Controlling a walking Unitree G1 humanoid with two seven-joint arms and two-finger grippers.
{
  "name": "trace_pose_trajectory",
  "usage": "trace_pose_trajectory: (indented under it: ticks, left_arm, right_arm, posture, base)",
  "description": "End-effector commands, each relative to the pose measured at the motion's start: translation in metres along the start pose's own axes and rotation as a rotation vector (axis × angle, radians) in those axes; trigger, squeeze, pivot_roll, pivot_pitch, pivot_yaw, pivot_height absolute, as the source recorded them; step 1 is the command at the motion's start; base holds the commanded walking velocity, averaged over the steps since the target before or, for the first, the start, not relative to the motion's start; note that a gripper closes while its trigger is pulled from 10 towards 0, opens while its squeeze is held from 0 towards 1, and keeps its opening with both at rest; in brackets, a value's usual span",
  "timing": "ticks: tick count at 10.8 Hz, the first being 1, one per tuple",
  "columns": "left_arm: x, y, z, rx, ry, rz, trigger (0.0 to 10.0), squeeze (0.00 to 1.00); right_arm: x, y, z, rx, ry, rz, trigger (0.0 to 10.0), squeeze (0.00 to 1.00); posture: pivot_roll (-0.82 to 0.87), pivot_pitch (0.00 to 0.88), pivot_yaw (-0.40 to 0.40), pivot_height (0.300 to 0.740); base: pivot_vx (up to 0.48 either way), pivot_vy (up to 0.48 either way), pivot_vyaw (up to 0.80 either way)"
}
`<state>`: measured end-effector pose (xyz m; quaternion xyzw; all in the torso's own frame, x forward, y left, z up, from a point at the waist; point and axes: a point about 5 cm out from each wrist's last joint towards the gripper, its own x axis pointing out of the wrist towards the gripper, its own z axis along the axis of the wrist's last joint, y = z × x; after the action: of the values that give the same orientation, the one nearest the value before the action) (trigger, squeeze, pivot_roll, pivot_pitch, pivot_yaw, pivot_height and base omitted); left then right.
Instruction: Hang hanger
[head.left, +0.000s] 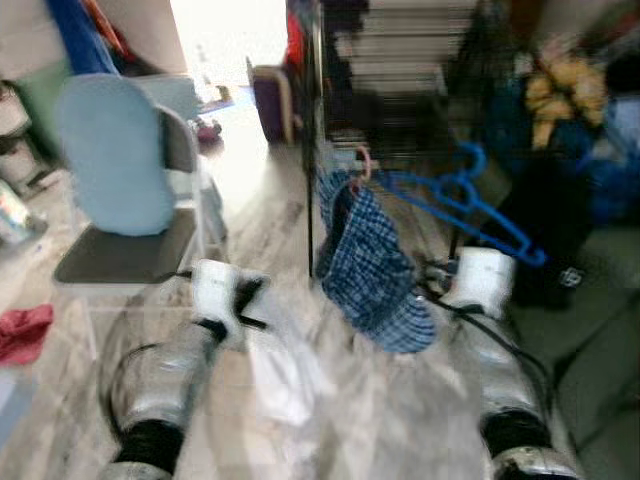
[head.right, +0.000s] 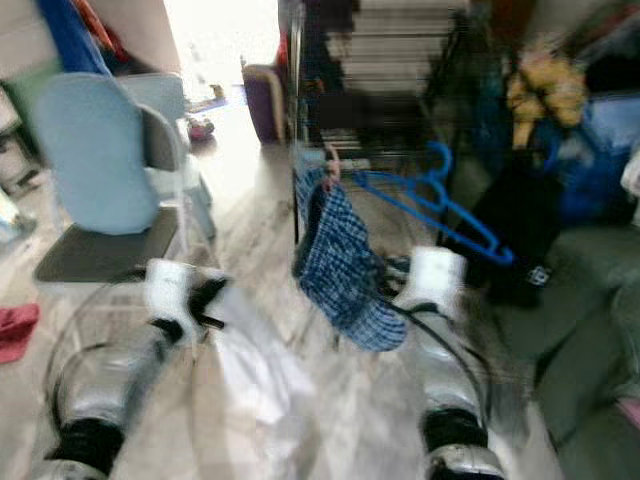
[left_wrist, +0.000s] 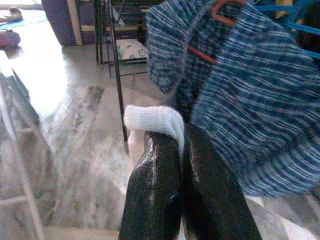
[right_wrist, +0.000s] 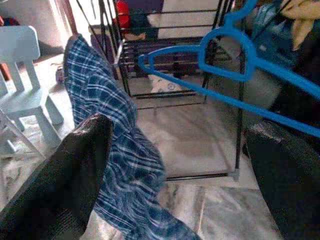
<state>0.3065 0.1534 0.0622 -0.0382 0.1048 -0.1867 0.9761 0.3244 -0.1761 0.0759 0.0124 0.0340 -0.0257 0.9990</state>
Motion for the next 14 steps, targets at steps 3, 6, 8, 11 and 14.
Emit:
trace_pose_trajectory:
  ticks: [3, 6, 8, 11, 14]
  left_arm:
    - [0.007, -0.010, 0.007, 0.037, -0.013, -0.028, 10.0, 0.00]
    - [0.006, -0.007, 0.004, 0.033, 0.005, -0.010, 10.0, 0.00]
    - [0.006, -0.008, 0.003, 0.032, 0.014, -0.012, 10.0, 0.00]
    - [0.006, -0.008, 0.003, 0.024, 0.008, -0.006, 10.0, 0.00]
    - [0.007, -0.009, 0.003, 0.030, 0.018, -0.011, 10.0, 0.00]
  right_arm:
    - [0.001, -0.009, -0.001, 0.005, 0.013, -0.022, 10.0, 0.00]
    - [0.001, -0.009, -0.001, -0.038, 0.014, 0.001, 10.0, 0.00]
    - [0.001, -0.006, -0.001, -0.058, 0.015, 0.029, 10.0, 0.00]
    - [0.002, -0.012, 0.002, -0.087, -0.001, 0.009, 10.0, 0.00]
    - [-0.004, -0.022, -0.002, -0.096, 0.018, 0.001, 10.0, 0.00]
  posture:
    - [-0.10, 0.000, 0.024, 0.740]
    - [-0.10, 0.000, 0.025, 0.740]
    - [-0.10, 0.000, 0.024, 0.740]
    - [-0.10, 0.000, 0.022, 0.740]
    - [-0.11, 0.000, 0.030, 0.740]
  base:
    - [0.464, 0.000, 0.00]
    - [0.468, 0.000, 0.00]
    - [0.467, 0.000, 0.00]
    - [0.000, 0.000, 0.00]
    - [0.000, 0.000, 0.00]
